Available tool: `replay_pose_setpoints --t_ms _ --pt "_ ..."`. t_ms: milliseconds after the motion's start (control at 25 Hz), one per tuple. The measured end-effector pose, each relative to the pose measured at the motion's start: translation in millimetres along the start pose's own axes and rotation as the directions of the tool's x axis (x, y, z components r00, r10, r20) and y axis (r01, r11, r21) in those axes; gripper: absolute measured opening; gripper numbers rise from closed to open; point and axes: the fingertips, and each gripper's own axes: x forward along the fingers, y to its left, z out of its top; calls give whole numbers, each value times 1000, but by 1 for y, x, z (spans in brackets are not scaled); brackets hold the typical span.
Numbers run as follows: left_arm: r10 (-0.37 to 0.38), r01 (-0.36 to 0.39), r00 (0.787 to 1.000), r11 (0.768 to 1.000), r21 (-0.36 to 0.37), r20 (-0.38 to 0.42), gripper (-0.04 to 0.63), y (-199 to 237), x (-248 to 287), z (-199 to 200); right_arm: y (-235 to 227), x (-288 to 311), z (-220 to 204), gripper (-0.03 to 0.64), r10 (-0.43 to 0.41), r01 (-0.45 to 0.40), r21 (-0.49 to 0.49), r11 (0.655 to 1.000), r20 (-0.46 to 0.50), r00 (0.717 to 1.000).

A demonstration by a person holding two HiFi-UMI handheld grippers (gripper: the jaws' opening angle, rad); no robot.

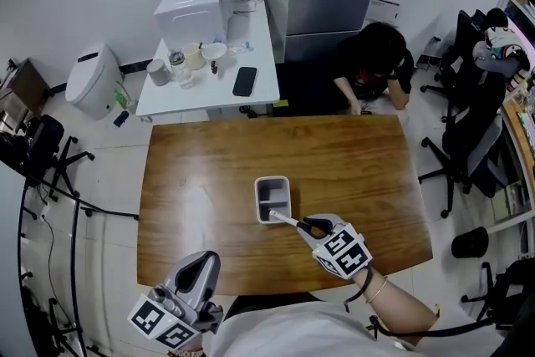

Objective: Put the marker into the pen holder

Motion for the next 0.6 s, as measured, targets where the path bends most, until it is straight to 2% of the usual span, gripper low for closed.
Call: replay_pose_setpoints --t_ms 200,320,600 --pt "38 -38 999 999 -12 23 -6 15 -20 6 -3 4 16 83 -38 36 26 999 83 996" --pt "39 -39 999 999 -35 15 -6 19 -29 0 -3 5 28 140 -75 67 61 996 137 988" --pt "-31 30 999 997 -67 -10 -6 24 -35 -7 7 -26 43 141 -194 158 177 971 207 959"
